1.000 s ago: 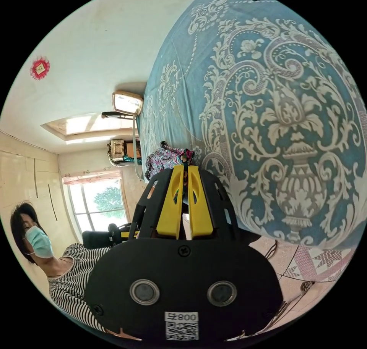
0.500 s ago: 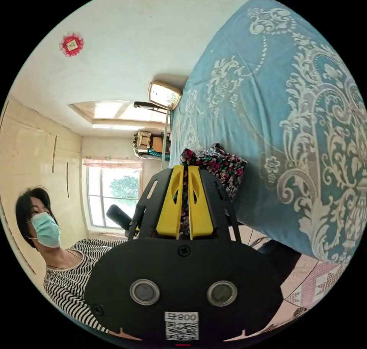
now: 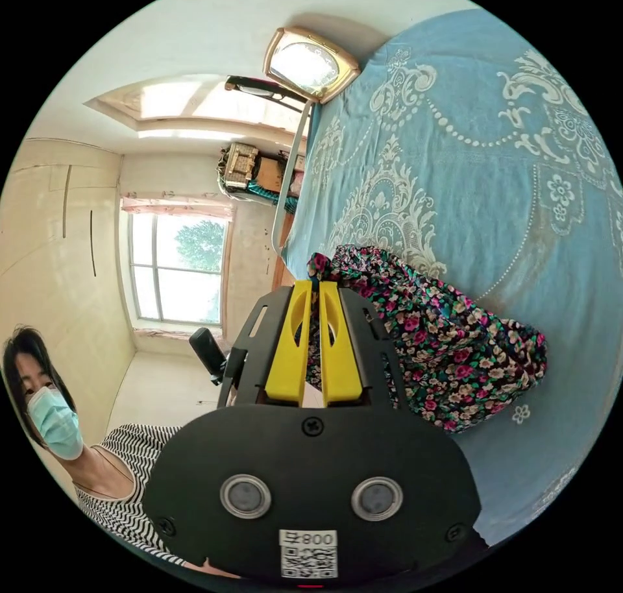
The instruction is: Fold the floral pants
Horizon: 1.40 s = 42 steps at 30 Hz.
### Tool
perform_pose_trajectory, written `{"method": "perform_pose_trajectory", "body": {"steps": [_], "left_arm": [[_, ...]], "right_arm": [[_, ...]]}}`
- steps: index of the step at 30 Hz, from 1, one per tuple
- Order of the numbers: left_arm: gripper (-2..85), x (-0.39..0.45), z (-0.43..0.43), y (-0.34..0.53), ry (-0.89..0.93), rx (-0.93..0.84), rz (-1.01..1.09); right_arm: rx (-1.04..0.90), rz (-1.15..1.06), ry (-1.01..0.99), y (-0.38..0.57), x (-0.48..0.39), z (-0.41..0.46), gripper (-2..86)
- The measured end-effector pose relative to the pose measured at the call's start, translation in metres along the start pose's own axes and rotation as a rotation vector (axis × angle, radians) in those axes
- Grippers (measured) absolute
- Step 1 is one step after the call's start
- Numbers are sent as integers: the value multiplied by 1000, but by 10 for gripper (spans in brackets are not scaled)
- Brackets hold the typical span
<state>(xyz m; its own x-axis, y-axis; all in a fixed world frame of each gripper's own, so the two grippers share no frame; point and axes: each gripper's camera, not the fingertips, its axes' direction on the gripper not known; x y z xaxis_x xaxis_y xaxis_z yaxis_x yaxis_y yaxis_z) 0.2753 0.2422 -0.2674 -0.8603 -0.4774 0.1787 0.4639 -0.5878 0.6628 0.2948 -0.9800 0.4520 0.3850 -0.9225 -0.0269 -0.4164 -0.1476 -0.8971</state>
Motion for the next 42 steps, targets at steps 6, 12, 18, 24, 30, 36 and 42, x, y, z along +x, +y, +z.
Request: {"method": "perform_pose_trajectory", "body": {"steps": [6,12,18,24,30,36,42], "left_arm": [[27,-91,-29,14,14,37,-107],[27,-163,-41,23,28,40,-191],[28,-211,-56,26,33,55,-225],[27,-248,-58,34,42,49,-280],[17,-265,-74,54,79,124,-343],[4,-242,-92,74,99,267,-339],[3,-181,-65,33,-196,111,-141]], "right_arm": [[-57,10,0,-46,6,70,19],[-101,30,35,-86,16,130,20],[-110,47,33,-117,22,171,22],[-125,75,14,-137,35,207,28],[-74,2,-38,-134,28,211,20],[-57,-91,4,-115,7,234,4],[-242,-204,327,-130,-23,323,1]]}}
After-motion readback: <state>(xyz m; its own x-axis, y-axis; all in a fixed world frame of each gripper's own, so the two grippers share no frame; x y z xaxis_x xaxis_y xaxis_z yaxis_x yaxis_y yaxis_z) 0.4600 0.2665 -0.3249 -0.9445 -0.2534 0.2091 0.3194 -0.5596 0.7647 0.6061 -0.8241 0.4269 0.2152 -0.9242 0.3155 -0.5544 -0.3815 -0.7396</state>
